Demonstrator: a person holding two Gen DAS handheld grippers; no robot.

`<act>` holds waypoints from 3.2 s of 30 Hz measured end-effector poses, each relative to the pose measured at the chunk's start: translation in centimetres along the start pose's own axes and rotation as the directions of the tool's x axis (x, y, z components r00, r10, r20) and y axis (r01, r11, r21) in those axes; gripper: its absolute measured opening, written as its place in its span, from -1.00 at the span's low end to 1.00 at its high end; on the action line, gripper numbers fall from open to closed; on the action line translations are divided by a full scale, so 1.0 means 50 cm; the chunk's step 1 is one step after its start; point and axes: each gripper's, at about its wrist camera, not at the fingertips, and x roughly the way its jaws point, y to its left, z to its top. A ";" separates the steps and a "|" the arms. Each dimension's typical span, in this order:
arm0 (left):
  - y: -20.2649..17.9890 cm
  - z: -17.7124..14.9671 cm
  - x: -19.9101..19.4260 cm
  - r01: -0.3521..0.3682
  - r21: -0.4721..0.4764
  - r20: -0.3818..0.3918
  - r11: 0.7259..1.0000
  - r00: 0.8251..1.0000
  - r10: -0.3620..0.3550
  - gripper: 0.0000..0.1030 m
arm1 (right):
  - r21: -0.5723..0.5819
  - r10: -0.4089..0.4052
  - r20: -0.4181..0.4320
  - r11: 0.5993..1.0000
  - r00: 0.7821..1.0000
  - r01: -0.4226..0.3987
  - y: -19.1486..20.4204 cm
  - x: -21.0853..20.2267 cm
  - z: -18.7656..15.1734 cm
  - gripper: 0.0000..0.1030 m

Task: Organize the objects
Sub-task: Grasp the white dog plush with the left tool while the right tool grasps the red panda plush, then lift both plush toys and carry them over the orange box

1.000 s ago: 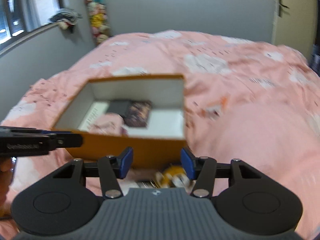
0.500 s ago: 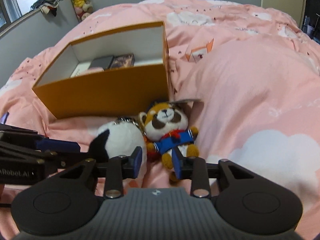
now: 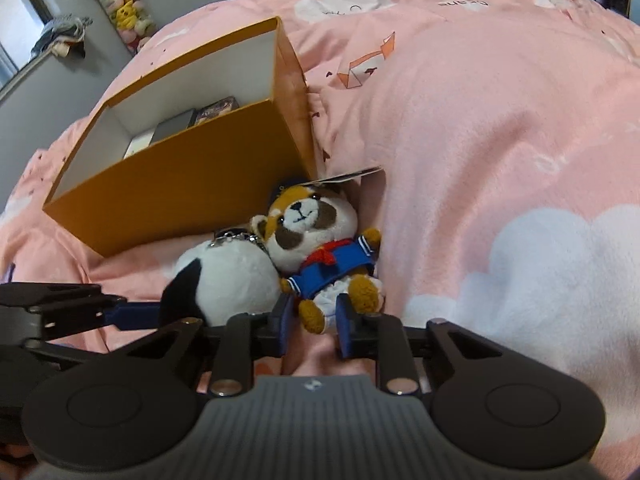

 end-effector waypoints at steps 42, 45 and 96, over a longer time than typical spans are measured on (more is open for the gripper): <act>0.163 -0.059 -0.098 0.019 -0.331 -0.080 0.943 0.996 -0.048 0.08 | -0.236 0.000 0.065 0.972 0.998 0.015 0.099 -0.012 0.023 -0.05; 0.157 -0.058 -0.084 0.008 -0.324 -0.091 0.946 0.995 -0.040 0.14 | -0.264 -0.038 0.061 0.963 0.997 0.053 0.099 -0.004 0.031 0.14; 0.163 0.049 -0.285 0.058 -0.336 0.373 0.940 0.925 0.076 -0.03 | -0.305 0.260 0.232 0.934 0.937 -0.184 0.181 -0.169 0.139 0.07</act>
